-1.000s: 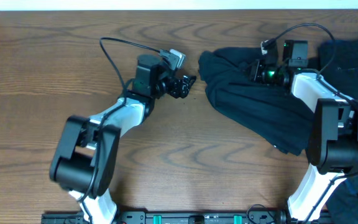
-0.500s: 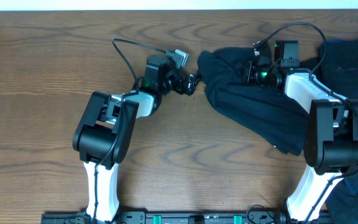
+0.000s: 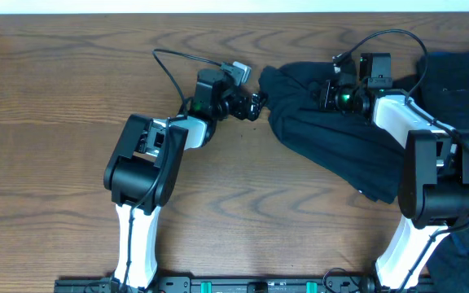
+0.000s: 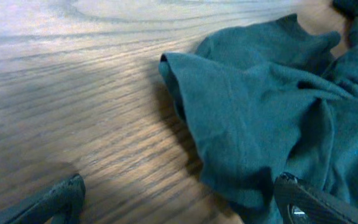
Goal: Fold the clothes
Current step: 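Reach the left gripper to the shirt's left edge and grasp it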
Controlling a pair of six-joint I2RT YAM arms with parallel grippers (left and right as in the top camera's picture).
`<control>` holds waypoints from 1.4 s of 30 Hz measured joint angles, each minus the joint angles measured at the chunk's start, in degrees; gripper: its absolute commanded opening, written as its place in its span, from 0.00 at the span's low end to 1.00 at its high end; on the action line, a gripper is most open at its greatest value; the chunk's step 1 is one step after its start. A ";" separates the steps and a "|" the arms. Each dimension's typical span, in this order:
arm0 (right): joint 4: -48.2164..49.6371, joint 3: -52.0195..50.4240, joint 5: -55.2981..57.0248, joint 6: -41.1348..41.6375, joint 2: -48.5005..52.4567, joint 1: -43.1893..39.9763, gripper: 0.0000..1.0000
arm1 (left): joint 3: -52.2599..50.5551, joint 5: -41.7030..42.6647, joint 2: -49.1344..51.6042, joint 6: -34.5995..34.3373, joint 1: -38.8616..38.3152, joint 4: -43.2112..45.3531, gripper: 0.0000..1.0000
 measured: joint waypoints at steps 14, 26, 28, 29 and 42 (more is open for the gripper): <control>0.00 0.00 1.33 0.00 0.00 0.00 0.03 | 0.02 0.39 0.02 -0.61 -3.15 -0.28 0.71; -0.04 0.00 1.70 0.00 0.00 0.00 0.03 | 0.02 1.05 0.17 -1.73 -2.91 -0.42 0.09; -0.04 0.00 1.70 0.00 0.00 0.00 0.03 | 0.02 1.07 0.17 -1.81 -2.71 -0.39 0.06; -0.07 0.00 1.68 0.00 0.00 0.00 0.03 | 0.02 1.09 0.17 -1.79 -2.60 -0.42 0.06; 0.28 0.00 1.20 -0.57 0.00 0.11 0.02 | 0.00 1.07 -6.97 -1.84 -0.50 -16.57 0.06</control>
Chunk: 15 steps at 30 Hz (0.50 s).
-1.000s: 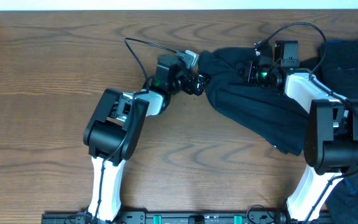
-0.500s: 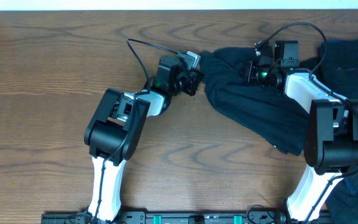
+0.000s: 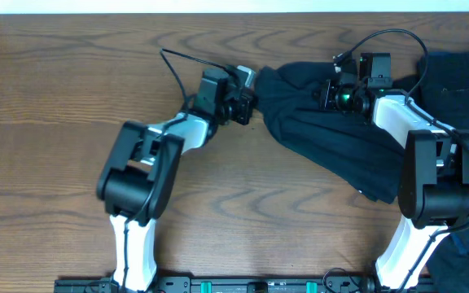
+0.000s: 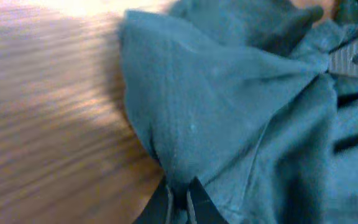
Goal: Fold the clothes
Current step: 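Reach the left gripper to the shirt's left edge and grasp it, then pull the shirt edge left and down with the left gripper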
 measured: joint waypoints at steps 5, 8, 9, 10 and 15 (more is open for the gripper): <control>0.07 0.00 -0.68 -0.46 0.00 0.83 0.03 | 0.09 -0.07 -7.72 -0.02 3.10 -10.91 0.06; 0.04 0.00 -1.22 -0.50 0.00 1.95 0.11 | 0.28 -0.28 -11.80 -0.07 4.31 -18.60 0.06; 0.04 0.00 -1.33 -0.59 0.00 2.36 0.15 | 0.35 -0.81 -12.79 -0.07 4.50 -21.51 0.06; 0.00 0.00 -1.29 -0.85 0.00 2.84 0.22 | 0.48 -1.81 -13.49 -0.02 4.63 -24.94 0.06; 0.68 0.00 -1.25 -2.01 0.00 4.20 0.62 | 0.42 -11.15 -14.05 -0.33 5.44 -40.02 0.06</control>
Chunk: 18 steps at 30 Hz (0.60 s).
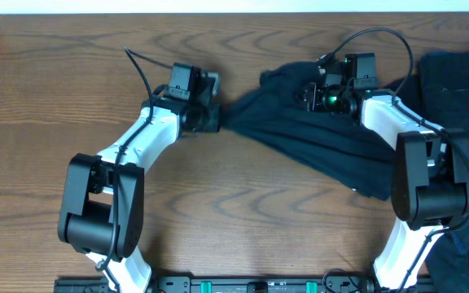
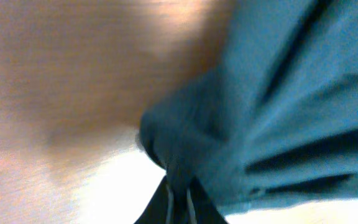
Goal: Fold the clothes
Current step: 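Pull the shirt edge left and down with the left gripper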
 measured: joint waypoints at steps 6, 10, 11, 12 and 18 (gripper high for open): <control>1.99 0.04 -2.82 -2.73 0.00 0.83 0.69 | 0.00 -10.14 0.02 -6.43 1.33 -13.49 0.06; 0.87 0.07 -3.61 -3.39 0.00 0.94 0.68 | 0.02 -13.66 0.00 -13.31 3.72 -19.69 0.06; -0.04 0.07 -3.69 -3.54 -0.02 0.92 0.67 | 0.02 -14.21 0.00 -14.88 4.28 -21.16 0.06; -0.96 0.07 -3.74 -3.76 -0.02 0.92 0.66 | 0.02 -14.56 0.02 -16.13 4.74 -22.40 0.06; -8.20 0.13 -3.85 -5.84 -0.02 0.87 0.61 | 0.02 -15.74 -0.90 -19.47 5.11 -23.87 0.06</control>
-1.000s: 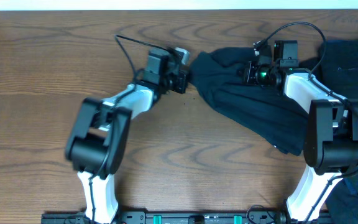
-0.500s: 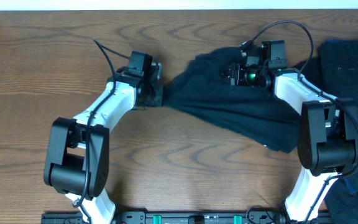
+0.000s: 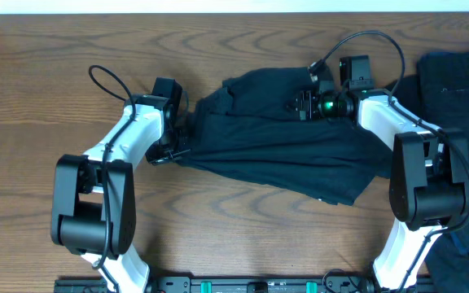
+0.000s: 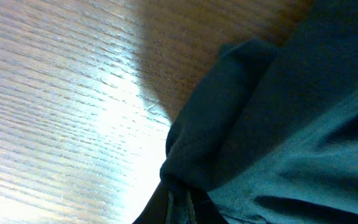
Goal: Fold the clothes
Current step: 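Pull the shirt edge left and down with the left gripper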
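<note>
A dark blue garment (image 3: 283, 155) lies stretched across the middle of the wooden table (image 3: 47, 89). My left gripper (image 3: 177, 149) is at its left corner. In the left wrist view the left gripper (image 4: 179, 206) is shut on a bunched fold of the garment (image 4: 291, 124), with bare wood to its left. My right gripper (image 3: 300, 104) rests on the garment's upper edge and appears shut on the cloth there. The lower right corner of the garment hangs loose toward the right arm.
Another dark piece of clothing (image 3: 462, 89) lies at the table's right edge, behind the right arm. A bit of blue cloth shows at the bottom right. Black cables arc over both wrists.
My left gripper has moved left and toward the front with the garment's corner in it. The garment is now spread wider and flatter. The right gripper has shifted slightly left with the upper edge.
At first my left gripper stood open beside a crumpled garment, with the right gripper on the garment's top. Then it was shut on the garment's left edge. After that it held the edge further left, and now the garment lies drawn out between both grippers.
</note>
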Controlling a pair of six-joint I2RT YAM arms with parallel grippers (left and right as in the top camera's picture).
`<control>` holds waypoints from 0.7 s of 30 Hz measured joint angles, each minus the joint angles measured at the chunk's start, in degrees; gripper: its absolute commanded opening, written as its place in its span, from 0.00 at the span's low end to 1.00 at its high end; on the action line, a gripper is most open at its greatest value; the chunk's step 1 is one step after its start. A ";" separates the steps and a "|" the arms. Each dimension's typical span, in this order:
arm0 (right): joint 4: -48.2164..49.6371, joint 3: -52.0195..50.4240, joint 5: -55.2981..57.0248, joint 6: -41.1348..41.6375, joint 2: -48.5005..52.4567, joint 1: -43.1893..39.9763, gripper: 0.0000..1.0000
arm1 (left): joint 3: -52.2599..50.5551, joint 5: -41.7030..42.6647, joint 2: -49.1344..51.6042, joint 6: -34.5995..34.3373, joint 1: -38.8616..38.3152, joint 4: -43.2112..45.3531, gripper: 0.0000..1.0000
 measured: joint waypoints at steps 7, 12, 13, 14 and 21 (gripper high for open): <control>-6.71 0.00 2.95 -3.48 -0.02 0.00 0.61 | 0.00 -0.17 -11.30 -1.38 -0.07 1.31 0.06; -9.14 0.00 4.28 -5.18 -0.11 0.00 0.61 | 0.00 -0.24 -14.14 -1.49 -1.81 2.29 0.06; -9.44 0.00 4.44 -5.31 -0.20 0.00 0.61 | 0.00 -0.33 -13.79 -1.49 -2.54 2.49 0.06; -9.92 0.02 4.55 -5.46 -0.26 0.00 0.61 | 0.00 -0.37 -13.25 -1.49 -3.50 2.89 0.06; -10.75 0.13 4.72 -6.10 -0.31 0.00 0.61 | 0.00 -0.42 -6.03 -1.70 -12.79 6.80 0.06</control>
